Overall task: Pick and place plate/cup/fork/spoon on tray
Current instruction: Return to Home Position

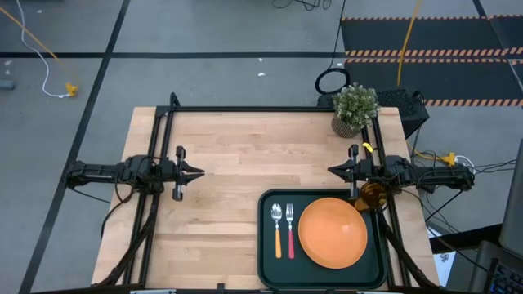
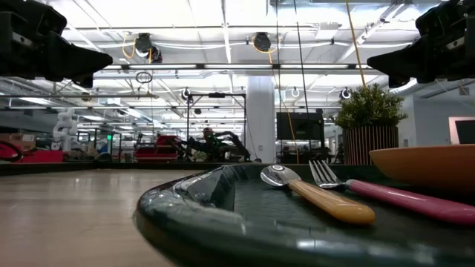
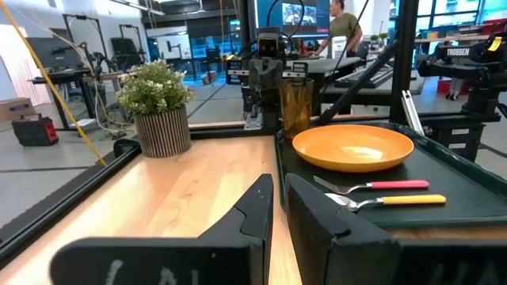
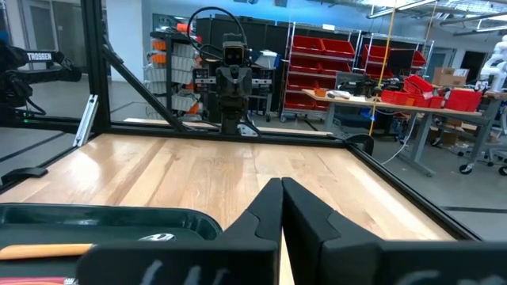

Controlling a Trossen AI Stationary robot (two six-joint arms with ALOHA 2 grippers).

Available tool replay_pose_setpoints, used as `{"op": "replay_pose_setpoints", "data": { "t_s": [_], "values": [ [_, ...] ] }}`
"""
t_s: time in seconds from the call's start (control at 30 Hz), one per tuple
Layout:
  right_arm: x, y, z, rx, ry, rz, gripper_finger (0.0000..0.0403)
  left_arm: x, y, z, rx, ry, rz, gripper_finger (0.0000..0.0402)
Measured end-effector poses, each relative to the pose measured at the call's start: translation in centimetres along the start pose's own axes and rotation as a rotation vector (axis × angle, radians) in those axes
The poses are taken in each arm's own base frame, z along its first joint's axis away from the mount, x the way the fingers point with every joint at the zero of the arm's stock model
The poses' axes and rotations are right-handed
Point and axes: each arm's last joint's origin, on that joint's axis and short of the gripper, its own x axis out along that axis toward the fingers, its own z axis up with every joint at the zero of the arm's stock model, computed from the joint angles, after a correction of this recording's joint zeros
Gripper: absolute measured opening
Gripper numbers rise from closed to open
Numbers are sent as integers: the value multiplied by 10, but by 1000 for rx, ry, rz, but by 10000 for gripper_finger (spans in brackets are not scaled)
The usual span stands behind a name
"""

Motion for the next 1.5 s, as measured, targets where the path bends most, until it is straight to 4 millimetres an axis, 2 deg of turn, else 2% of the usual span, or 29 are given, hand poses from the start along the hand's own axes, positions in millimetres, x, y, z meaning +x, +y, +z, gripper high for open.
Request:
{"op": "replay_pose_setpoints", "data": {
  "t_s": [1.5],
  "values": [
    [0,0,0,0,0,0,0,0,0,0,-14,-4,3,40]
  ]
}}
